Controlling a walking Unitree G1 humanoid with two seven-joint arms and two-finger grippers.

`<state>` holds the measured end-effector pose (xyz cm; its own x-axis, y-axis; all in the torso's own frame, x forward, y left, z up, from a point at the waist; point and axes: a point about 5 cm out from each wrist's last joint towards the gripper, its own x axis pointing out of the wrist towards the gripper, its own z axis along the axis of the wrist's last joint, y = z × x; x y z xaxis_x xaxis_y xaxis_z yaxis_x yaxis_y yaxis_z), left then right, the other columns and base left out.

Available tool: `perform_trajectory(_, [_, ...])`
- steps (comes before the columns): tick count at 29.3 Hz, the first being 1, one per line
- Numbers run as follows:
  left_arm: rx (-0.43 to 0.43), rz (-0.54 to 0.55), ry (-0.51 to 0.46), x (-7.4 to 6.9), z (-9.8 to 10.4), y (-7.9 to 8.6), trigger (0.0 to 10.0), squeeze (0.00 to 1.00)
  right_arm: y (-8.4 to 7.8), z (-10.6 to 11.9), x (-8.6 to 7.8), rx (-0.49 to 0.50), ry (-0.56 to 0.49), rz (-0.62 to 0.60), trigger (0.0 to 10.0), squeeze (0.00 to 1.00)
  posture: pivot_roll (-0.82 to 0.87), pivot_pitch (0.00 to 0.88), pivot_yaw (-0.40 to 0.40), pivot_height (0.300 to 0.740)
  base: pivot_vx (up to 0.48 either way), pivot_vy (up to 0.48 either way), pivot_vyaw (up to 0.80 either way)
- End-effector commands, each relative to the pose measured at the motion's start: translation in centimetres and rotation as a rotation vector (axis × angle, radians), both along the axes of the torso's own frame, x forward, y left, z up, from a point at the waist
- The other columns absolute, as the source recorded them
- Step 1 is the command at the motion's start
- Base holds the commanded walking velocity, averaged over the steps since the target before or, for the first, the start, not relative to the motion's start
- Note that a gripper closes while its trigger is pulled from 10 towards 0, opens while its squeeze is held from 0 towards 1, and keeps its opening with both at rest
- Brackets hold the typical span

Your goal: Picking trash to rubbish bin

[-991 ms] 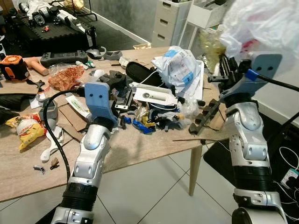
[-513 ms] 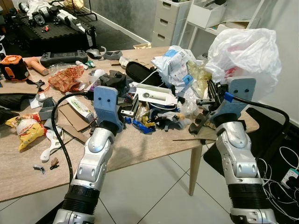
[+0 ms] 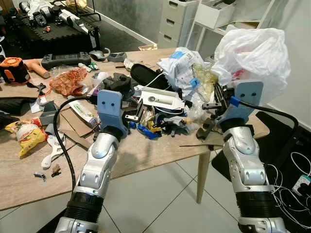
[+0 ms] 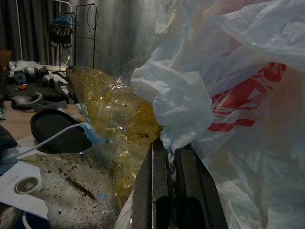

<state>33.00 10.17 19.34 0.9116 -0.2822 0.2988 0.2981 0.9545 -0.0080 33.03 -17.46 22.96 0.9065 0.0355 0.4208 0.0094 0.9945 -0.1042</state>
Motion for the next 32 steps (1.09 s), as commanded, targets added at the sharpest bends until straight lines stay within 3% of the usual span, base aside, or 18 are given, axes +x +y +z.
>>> perform_trajectory(1, [0.002,-0.018,0.017,-0.14,-0.30,-0.42,10.0,0.00,-0.25,-0.27,-0.18,0.006,0.010,-0.011,10.0,0.00,-0.03,0.115,-0.041,0.740,0.000,0.000,0.00])
perform_trajectory(20, [0.010,-0.027,0.028,-0.09,-0.37,-0.45,10.0,0.00,-0.21,-0.76,-0.23,0.034,0.027,-0.014,10.0,0.00,-0.03,0.118,-0.035,0.740,0.000,0.000,0.00])
perform_trajectory(32, [0.012,-0.035,0.031,-0.15,-0.34,-0.44,10.0,0.00,-0.15,-1.03,-0.36,0.044,0.037,-0.016,10.0,0.00,-0.03,0.122,-0.029,0.740,-0.325,0.000,0.00])
